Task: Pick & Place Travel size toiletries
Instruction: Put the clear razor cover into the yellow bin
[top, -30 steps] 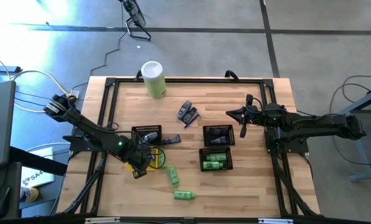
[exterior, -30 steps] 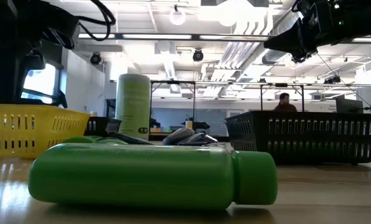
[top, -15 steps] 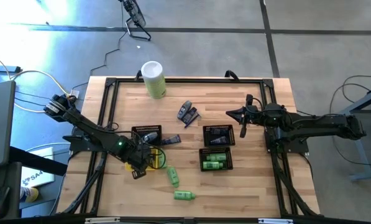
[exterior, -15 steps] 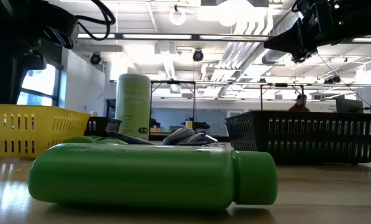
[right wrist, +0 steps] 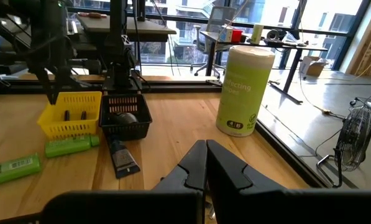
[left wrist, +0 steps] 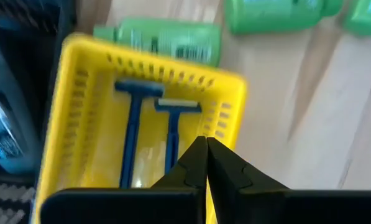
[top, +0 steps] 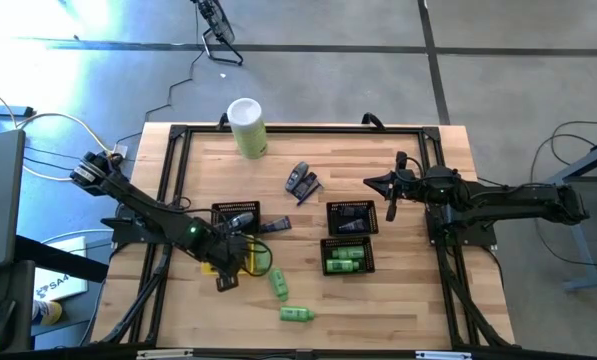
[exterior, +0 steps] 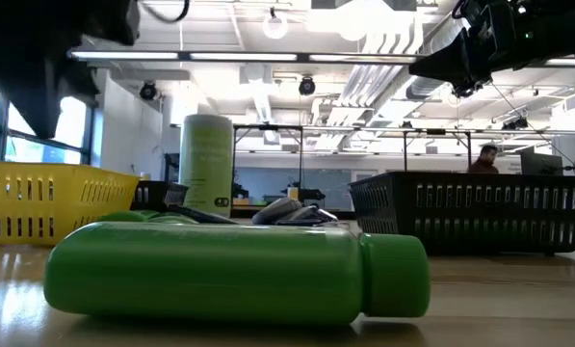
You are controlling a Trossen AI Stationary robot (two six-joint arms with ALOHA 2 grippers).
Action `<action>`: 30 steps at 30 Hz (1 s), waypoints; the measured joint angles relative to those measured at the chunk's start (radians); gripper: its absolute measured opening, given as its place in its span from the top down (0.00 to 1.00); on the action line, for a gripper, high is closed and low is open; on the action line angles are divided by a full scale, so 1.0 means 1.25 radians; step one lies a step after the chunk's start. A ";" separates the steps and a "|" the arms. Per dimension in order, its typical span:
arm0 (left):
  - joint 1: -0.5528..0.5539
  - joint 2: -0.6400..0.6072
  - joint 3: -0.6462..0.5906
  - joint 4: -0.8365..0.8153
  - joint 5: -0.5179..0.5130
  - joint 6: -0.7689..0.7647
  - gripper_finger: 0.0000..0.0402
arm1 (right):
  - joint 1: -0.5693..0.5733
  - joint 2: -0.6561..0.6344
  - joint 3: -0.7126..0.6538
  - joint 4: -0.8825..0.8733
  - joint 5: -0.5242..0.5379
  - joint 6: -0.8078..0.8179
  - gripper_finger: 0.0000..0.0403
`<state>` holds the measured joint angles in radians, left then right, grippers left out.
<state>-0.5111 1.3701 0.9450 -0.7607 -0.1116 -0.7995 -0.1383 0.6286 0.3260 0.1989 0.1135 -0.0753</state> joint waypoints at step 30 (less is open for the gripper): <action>0.405 0.041 0.088 0.330 0.063 0.532 1.00 | 0.000 0.000 0.000 0.000 0.000 -0.007 0.99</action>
<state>-0.0044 1.4216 1.0550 -0.3486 -0.0330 -0.1345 -0.1383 0.6289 0.3264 0.1989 0.1131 -0.0838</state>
